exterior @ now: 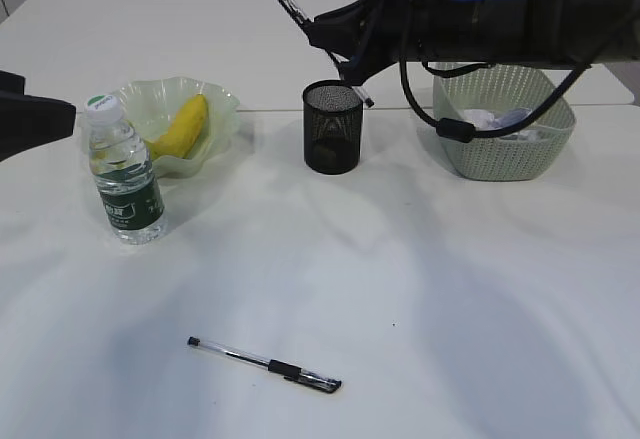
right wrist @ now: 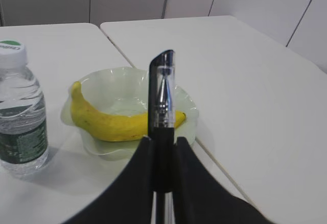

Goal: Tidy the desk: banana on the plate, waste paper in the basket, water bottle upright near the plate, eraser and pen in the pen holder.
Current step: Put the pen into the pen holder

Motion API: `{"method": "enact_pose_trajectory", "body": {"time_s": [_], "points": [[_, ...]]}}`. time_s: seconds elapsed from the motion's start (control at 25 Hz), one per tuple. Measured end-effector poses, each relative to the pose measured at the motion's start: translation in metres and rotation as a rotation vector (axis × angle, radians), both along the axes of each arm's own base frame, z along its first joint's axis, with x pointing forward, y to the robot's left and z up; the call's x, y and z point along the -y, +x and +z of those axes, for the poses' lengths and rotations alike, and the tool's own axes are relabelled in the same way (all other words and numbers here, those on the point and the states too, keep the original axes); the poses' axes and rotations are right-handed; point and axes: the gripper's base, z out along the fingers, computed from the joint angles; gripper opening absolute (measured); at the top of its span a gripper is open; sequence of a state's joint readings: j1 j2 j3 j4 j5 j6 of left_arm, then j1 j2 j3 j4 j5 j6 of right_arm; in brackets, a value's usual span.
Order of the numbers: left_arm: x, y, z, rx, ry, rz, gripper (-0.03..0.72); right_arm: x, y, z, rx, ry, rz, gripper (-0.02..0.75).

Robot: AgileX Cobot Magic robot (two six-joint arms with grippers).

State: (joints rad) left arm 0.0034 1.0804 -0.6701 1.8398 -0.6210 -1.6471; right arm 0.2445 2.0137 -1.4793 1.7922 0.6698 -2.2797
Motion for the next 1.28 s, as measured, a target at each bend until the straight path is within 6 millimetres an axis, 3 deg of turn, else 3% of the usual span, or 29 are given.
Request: {"method": "enact_pose_trajectory", "body": {"time_s": [0.36, 0.72, 1.08, 1.28], "points": [[0.0, 0.0, 0.0, 0.0, 0.0, 0.0, 0.498, -0.013, 0.049, -0.014, 0.032, 0.046, -0.003, 0.042], [0.0, 0.0, 0.0, 0.002, 0.002, 0.006, 0.498, -0.021, 0.084, -0.044, 0.044, 0.066, -0.013, 0.042], [-0.001, 0.001, 0.0, 0.003, 0.003, 0.01, 0.498, -0.019, 0.095, -0.069, 0.008, 0.063, -0.036, 0.042], [-0.001, 0.001, 0.0, 0.004, 0.005, 0.014, 0.498, -0.008, 0.099, -0.071, -0.006, 0.068, -0.064, 0.042]]}}
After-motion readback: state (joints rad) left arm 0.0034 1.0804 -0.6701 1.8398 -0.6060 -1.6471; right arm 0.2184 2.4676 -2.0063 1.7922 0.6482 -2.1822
